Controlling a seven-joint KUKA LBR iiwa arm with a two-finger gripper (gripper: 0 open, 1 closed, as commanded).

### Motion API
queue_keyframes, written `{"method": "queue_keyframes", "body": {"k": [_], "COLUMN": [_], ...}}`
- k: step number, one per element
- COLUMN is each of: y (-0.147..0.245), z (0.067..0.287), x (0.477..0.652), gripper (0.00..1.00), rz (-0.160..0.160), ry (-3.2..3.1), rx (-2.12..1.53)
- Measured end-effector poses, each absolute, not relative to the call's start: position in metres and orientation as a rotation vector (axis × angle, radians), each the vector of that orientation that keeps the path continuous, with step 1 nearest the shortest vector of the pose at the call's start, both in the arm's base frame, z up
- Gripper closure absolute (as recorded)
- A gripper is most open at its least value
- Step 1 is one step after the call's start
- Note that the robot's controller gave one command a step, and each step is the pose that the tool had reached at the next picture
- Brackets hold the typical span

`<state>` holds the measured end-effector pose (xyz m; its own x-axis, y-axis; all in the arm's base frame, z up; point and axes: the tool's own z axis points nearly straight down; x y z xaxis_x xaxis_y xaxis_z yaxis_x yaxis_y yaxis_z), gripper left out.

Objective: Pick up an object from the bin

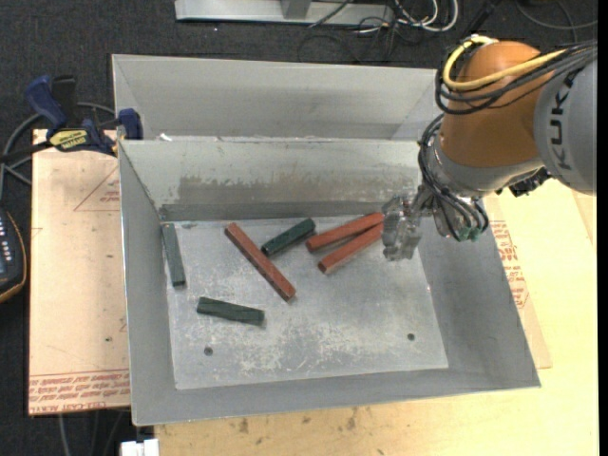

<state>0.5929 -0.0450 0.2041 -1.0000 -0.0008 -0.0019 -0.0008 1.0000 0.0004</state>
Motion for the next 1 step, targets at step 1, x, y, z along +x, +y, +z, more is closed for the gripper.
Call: {"method": "queue_keyframes", "body": {"k": [1], "y": [-0.0716], "z": [0.2470], "x": [0.6278], "gripper": [1.00], "rz": [-0.002], "ry": [3.124], "rx": [-0.239]}}
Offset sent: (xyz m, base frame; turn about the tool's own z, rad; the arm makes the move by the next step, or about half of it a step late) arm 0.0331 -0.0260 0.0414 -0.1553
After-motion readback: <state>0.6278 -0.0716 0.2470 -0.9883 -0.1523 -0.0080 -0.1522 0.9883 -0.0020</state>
